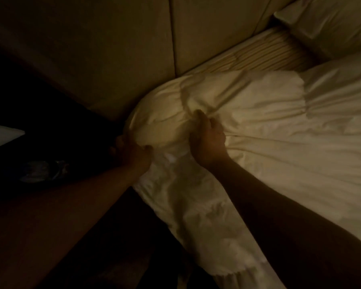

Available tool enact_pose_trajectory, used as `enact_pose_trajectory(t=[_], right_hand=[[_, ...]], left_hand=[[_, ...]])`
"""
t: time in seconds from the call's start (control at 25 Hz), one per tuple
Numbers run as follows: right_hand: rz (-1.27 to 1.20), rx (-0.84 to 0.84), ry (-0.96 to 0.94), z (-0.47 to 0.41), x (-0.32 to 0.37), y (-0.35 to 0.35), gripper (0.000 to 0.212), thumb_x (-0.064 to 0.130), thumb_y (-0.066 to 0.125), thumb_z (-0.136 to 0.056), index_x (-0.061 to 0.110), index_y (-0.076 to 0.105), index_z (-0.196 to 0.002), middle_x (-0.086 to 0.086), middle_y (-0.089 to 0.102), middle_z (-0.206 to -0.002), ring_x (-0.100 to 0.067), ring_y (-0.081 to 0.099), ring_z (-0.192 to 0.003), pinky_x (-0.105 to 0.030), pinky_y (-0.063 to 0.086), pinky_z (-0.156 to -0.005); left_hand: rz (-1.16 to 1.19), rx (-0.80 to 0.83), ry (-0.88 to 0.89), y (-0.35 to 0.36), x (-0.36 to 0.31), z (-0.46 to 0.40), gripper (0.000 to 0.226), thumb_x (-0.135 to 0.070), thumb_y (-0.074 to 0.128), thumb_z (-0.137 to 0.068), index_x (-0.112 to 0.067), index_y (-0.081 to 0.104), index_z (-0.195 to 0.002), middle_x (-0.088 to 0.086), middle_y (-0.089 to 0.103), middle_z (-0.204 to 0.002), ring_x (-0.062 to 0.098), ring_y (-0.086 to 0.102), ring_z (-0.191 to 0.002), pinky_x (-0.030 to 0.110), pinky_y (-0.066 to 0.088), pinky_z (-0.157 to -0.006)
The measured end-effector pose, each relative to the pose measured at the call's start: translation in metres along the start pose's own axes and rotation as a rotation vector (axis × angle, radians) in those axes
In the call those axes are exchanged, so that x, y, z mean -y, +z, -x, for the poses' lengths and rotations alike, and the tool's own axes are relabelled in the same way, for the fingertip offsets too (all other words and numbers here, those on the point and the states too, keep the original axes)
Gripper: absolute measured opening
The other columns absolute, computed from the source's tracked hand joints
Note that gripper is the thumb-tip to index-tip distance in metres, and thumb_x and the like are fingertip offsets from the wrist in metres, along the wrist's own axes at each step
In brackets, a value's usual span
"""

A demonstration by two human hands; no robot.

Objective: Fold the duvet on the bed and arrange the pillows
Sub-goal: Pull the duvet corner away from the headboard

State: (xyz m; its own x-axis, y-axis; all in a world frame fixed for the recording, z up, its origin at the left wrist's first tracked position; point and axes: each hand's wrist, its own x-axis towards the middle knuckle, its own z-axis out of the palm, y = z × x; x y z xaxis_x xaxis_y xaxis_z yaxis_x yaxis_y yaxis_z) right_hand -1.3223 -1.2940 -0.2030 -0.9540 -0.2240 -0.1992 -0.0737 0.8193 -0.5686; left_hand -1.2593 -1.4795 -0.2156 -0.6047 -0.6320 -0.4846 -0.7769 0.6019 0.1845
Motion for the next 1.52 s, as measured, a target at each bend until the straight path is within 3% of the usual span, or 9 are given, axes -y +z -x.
enact_pose_trajectory(t=[0.2,0.28,0.4,0.52,0.72,1.16,1.32,1.44,1.52], right_hand=[[0.09,-0.42,0.252,0.025,-0.046,-0.031,0.055,0.043,0.06,-0.084,0.015,0.05,-0.13,-0.012,0.05,-0.121,-0.036,0.043,-0.111,-0.048,0.036,-0.094],[0.08,-0.551,0.473,0.021,-0.061,-0.039,0.077,0.061,0.064,-0.079,0.014,0.043,-0.136,-0.013,0.046,-0.128,-0.037,0.041,-0.118,-0.051,0.035,-0.1],[0.052,-0.368,0.692,-0.001,-0.074,-0.039,0.115,0.079,0.061,-0.065,0.014,0.019,-0.15,-0.014,0.03,-0.148,-0.036,0.027,-0.136,-0.054,0.023,-0.111],[-0.034,-0.256,0.798,-0.024,-0.084,-0.029,0.098,0.074,0.057,-0.067,0.022,0.025,-0.143,-0.01,0.037,-0.142,-0.034,0.033,-0.131,-0.051,0.021,-0.109],[0.166,-0.134,0.63,-0.047,-0.092,-0.028,0.045,0.056,0.035,-0.093,0.021,0.047,-0.119,-0.011,0.063,-0.115,-0.036,0.059,-0.108,-0.046,0.039,-0.093],[0.048,-0.383,0.444,-0.067,0.007,-0.056,0.034,0.038,0.034,-0.101,0.02,0.05,-0.125,-0.011,0.067,-0.105,-0.035,0.062,-0.096,-0.036,0.038,-0.077],[0.019,-0.147,0.471,-0.052,-0.038,-0.042,0.041,0.043,0.039,-0.095,0.014,0.046,-0.123,-0.012,0.061,-0.117,-0.036,0.056,-0.112,-0.042,0.035,-0.095],[0.143,-0.027,0.33,-0.011,-0.057,-0.048,0.069,0.047,0.044,-0.089,0.01,0.031,-0.145,-0.013,0.04,-0.146,-0.033,0.032,-0.138,-0.046,0.019,-0.116],[0.137,-0.045,0.311,0.024,-0.059,-0.071,0.07,0.044,0.045,-0.094,0.01,0.023,-0.151,-0.01,0.027,-0.157,-0.029,0.016,-0.147,-0.046,0.008,-0.12]], left_hand=[[0.199,0.086,0.052,0.014,-0.078,0.038,0.1,-0.062,0.057,-0.08,-0.025,0.001,-0.154,-0.001,0.001,-0.161,0.033,0.004,-0.145,0.059,0.022,-0.111],[0.253,0.098,0.061,0.022,-0.099,0.041,0.107,-0.072,0.056,-0.077,-0.028,-0.004,-0.154,-0.001,-0.002,-0.162,0.034,0.001,-0.146,0.061,0.02,-0.112],[0.299,0.111,-0.012,0.03,-0.113,0.028,0.118,-0.076,0.059,-0.072,-0.024,-0.005,-0.155,0.007,0.0,-0.162,0.041,0.002,-0.146,0.055,0.015,-0.116],[0.212,0.117,-0.1,0.04,-0.105,0.004,0.115,-0.071,0.066,-0.071,-0.023,0.003,-0.154,0.011,0.006,-0.159,0.042,0.011,-0.143,0.055,0.019,-0.115],[0.21,0.087,0.024,0.046,-0.086,-0.038,0.071,-0.049,0.051,-0.095,-0.007,0.028,-0.148,0.019,0.037,-0.149,0.039,0.037,-0.135,0.046,0.028,-0.112],[0.345,-0.146,0.134,-0.016,-0.076,-0.078,0.071,-0.05,0.041,-0.099,-0.002,0.026,-0.149,0.019,0.028,-0.155,0.034,0.027,-0.143,0.039,0.019,-0.117],[0.067,-0.144,0.099,-0.015,-0.092,-0.043,0.076,-0.055,0.046,-0.095,-0.008,0.025,-0.151,0.018,0.02,-0.157,0.039,0.018,-0.143,0.049,0.016,-0.116],[-0.062,-0.135,0.431,-0.009,-0.101,0.008,0.077,-0.054,0.044,-0.095,-0.019,0.012,-0.155,0.007,0.006,-0.162,0.034,0.004,-0.148,0.048,0.008,-0.117],[-0.139,-0.036,0.621,-0.01,-0.112,0.039,0.071,-0.054,0.037,-0.096,-0.027,0.006,-0.155,-0.001,0.002,-0.163,0.029,-0.002,-0.149,0.049,0.007,-0.119]])
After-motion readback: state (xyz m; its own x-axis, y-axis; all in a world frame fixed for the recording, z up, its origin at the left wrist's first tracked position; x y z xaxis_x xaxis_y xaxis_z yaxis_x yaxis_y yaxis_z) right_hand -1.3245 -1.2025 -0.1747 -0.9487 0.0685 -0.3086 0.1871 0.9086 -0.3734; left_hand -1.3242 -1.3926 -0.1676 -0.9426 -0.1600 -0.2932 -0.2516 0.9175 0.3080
